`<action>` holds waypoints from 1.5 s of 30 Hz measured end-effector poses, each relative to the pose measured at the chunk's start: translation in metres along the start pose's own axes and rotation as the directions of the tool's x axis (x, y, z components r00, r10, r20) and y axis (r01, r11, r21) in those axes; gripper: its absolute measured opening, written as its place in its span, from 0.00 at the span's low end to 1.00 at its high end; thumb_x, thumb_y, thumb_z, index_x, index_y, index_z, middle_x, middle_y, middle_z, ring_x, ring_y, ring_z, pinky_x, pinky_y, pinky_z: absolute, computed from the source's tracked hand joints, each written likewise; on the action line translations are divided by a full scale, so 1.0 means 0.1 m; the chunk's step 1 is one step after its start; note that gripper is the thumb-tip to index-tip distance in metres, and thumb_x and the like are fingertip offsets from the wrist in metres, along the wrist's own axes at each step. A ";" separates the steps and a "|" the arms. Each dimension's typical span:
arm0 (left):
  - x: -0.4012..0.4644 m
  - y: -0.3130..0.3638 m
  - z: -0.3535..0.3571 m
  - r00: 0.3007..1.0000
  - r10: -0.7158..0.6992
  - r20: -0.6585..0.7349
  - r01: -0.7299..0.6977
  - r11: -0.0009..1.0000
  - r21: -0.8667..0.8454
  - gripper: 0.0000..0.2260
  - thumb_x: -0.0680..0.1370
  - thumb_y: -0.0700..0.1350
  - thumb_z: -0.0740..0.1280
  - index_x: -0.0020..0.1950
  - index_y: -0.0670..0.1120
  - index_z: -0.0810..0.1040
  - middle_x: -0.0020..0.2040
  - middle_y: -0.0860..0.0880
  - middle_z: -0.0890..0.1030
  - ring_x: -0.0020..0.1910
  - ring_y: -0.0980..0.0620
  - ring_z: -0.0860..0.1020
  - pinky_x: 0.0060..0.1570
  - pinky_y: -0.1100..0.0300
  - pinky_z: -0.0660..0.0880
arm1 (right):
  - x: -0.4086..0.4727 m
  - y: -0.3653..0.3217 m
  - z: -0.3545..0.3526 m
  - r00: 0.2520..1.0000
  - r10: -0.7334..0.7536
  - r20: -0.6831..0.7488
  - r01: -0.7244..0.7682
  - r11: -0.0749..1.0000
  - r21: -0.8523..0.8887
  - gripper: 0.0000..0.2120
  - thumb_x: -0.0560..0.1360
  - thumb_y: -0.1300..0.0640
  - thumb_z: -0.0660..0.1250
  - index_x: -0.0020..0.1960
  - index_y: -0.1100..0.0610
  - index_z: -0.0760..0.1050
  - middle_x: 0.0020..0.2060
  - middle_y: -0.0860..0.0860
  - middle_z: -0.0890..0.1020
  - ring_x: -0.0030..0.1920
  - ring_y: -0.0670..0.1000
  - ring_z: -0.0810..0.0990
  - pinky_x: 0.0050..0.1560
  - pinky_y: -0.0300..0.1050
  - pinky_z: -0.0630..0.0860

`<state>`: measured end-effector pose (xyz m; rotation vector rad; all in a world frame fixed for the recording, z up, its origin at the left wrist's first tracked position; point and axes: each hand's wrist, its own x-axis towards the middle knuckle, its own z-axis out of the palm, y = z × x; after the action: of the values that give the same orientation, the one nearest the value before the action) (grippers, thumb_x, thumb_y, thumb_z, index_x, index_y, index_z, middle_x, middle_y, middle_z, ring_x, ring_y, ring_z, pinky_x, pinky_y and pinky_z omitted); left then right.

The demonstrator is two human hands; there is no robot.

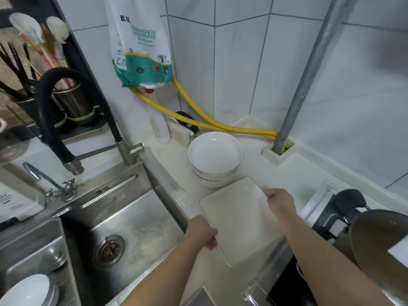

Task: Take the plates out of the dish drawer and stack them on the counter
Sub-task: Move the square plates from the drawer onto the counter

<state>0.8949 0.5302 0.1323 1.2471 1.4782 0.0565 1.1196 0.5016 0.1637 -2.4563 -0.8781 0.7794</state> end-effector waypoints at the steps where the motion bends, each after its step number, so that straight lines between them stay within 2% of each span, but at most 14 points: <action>1: 0.00 -0.01 0.00 1.000 0.005 0.001 -0.005 1.000 -0.016 0.07 0.73 0.32 0.66 0.35 0.33 0.73 0.19 0.47 0.77 0.19 0.51 0.78 0.25 0.56 0.80 | 0.02 0.02 0.01 1.000 -0.004 0.001 0.004 1.000 0.009 0.21 0.69 0.72 0.55 0.36 0.50 0.80 0.38 0.54 0.80 0.39 0.57 0.74 0.37 0.42 0.70; 5: -0.02 -0.04 0.01 0.999 0.032 -0.015 -0.033 0.997 -0.071 0.08 0.74 0.33 0.67 0.35 0.35 0.73 0.24 0.44 0.77 0.19 0.52 0.78 0.24 0.57 0.79 | 0.07 0.08 0.06 0.999 -0.026 -0.029 0.027 0.998 0.059 0.19 0.70 0.71 0.57 0.33 0.51 0.79 0.37 0.58 0.79 0.39 0.62 0.73 0.37 0.43 0.68; 8: -0.02 -0.06 0.03 0.998 0.051 -0.043 -0.055 0.995 -0.089 0.13 0.75 0.34 0.68 0.31 0.39 0.71 0.25 0.43 0.76 0.18 0.53 0.77 0.20 0.60 0.76 | 0.08 0.14 0.09 0.998 -0.036 -0.047 0.042 0.990 0.138 0.17 0.71 0.70 0.60 0.45 0.55 0.84 0.42 0.59 0.83 0.47 0.62 0.79 0.45 0.48 0.76; 11: 0.00 -0.09 0.03 0.995 0.072 -0.065 -0.077 0.994 -0.074 0.14 0.75 0.35 0.68 0.30 0.40 0.71 0.21 0.47 0.77 0.19 0.53 0.77 0.21 0.61 0.75 | 0.08 0.20 0.11 0.999 -0.037 -0.017 0.040 0.984 0.173 0.18 0.71 0.69 0.60 0.49 0.54 0.84 0.38 0.54 0.82 0.40 0.56 0.77 0.36 0.43 0.71; 15: 0.01 -0.13 0.04 0.993 0.088 -0.084 -0.092 0.995 -0.040 0.14 0.75 0.39 0.68 0.31 0.42 0.71 0.19 0.51 0.77 0.21 0.52 0.78 0.22 0.63 0.74 | 0.07 0.19 0.12 0.999 -0.048 0.004 0.046 0.984 0.174 0.13 0.71 0.66 0.63 0.47 0.54 0.82 0.45 0.57 0.84 0.49 0.60 0.80 0.38 0.42 0.68; 18: -0.03 -0.15 0.04 0.992 0.089 -0.087 -0.091 0.995 -0.028 0.12 0.76 0.42 0.68 0.33 0.43 0.73 0.25 0.48 0.79 0.22 0.53 0.78 0.23 0.62 0.75 | 0.00 0.15 0.15 0.997 -0.073 0.007 0.072 0.994 0.078 0.10 0.72 0.62 0.63 0.50 0.57 0.80 0.47 0.56 0.83 0.45 0.58 0.79 0.40 0.44 0.70; 22: -0.19 -0.19 -0.05 0.989 0.093 -0.115 -0.092 0.996 0.018 0.09 0.76 0.48 0.68 0.49 0.43 0.73 0.33 0.47 0.80 0.29 0.50 0.79 0.27 0.62 0.73 | -0.20 0.03 0.19 0.974 -0.218 -0.064 0.197 0.951 -0.239 0.17 0.76 0.57 0.62 0.65 0.56 0.75 0.61 0.55 0.78 0.61 0.58 0.75 0.58 0.51 0.73; 24: -0.28 -0.25 -0.14 0.980 0.119 -0.161 -0.107 0.991 0.081 0.13 0.76 0.49 0.68 0.55 0.43 0.74 0.35 0.47 0.80 0.32 0.49 0.80 0.34 0.59 0.75 | -0.36 -0.07 0.28 0.937 -0.345 -0.052 0.305 0.883 -0.357 0.16 0.77 0.56 0.61 0.63 0.56 0.76 0.59 0.55 0.79 0.59 0.58 0.76 0.56 0.51 0.74; 28: -0.53 -0.46 -0.41 0.965 0.136 -0.224 -0.118 0.989 0.090 0.09 0.75 0.50 0.68 0.48 0.46 0.74 0.34 0.48 0.80 0.31 0.51 0.78 0.35 0.60 0.74 | -0.74 -0.27 0.58 0.879 -0.469 0.079 0.464 0.808 -0.362 0.18 0.78 0.51 0.61 0.68 0.53 0.71 0.64 0.51 0.76 0.64 0.55 0.74 0.61 0.48 0.71; 30: -0.69 -0.63 -0.59 0.952 0.148 -0.268 -0.116 0.984 0.133 0.08 0.75 0.51 0.69 0.44 0.48 0.74 0.38 0.46 0.81 0.36 0.49 0.80 0.40 0.59 0.75 | -0.95 -0.38 0.77 0.842 -0.524 0.130 0.534 0.771 -0.346 0.19 0.79 0.50 0.60 0.69 0.52 0.70 0.65 0.50 0.75 0.64 0.53 0.75 0.62 0.46 0.71; 33: -0.98 -0.99 -0.89 0.928 0.136 -0.346 -0.089 0.985 0.146 0.12 0.75 0.51 0.69 0.52 0.44 0.79 0.48 0.42 0.83 0.47 0.44 0.82 0.50 0.54 0.77 | -1.32 -0.58 1.06 0.773 -0.604 0.196 0.634 0.720 -0.283 0.18 0.78 0.49 0.62 0.66 0.52 0.73 0.62 0.50 0.78 0.62 0.52 0.77 0.61 0.45 0.72; 35: -1.22 -1.28 -1.11 0.908 0.109 -0.404 -0.052 0.988 0.148 0.14 0.74 0.53 0.69 0.54 0.44 0.79 0.49 0.45 0.83 0.49 0.45 0.82 0.49 0.58 0.75 | -1.60 -0.73 1.27 0.719 -0.651 0.244 0.695 0.672 -0.257 0.16 0.77 0.50 0.64 0.63 0.53 0.75 0.59 0.51 0.80 0.59 0.53 0.79 0.60 0.47 0.75; 40: -1.90 -2.18 -1.59 0.856 0.024 -0.517 0.052 0.990 0.132 0.12 0.74 0.53 0.68 0.50 0.46 0.79 0.51 0.46 0.82 0.52 0.47 0.79 0.45 0.59 0.70 | -2.47 -1.01 1.84 0.531 -0.746 0.402 0.845 0.435 -0.310 0.17 0.78 0.49 0.61 0.64 0.54 0.73 0.60 0.51 0.79 0.61 0.54 0.77 0.58 0.48 0.74; 45: -2.65 -3.16 -1.90 0.805 -0.048 -0.591 0.205 0.958 0.201 0.15 0.76 0.55 0.63 0.56 0.47 0.76 0.57 0.47 0.80 0.55 0.47 0.77 0.46 0.58 0.71 | -3.49 -1.13 2.41 0.313 -0.763 0.565 0.948 0.216 -0.233 0.13 0.77 0.49 0.59 0.58 0.53 0.75 0.57 0.51 0.80 0.59 0.55 0.77 0.56 0.47 0.73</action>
<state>0.4977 0.3171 0.1821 1.4050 2.1602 0.1756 0.6940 0.3930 0.1692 -1.5692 -2.6328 0.4872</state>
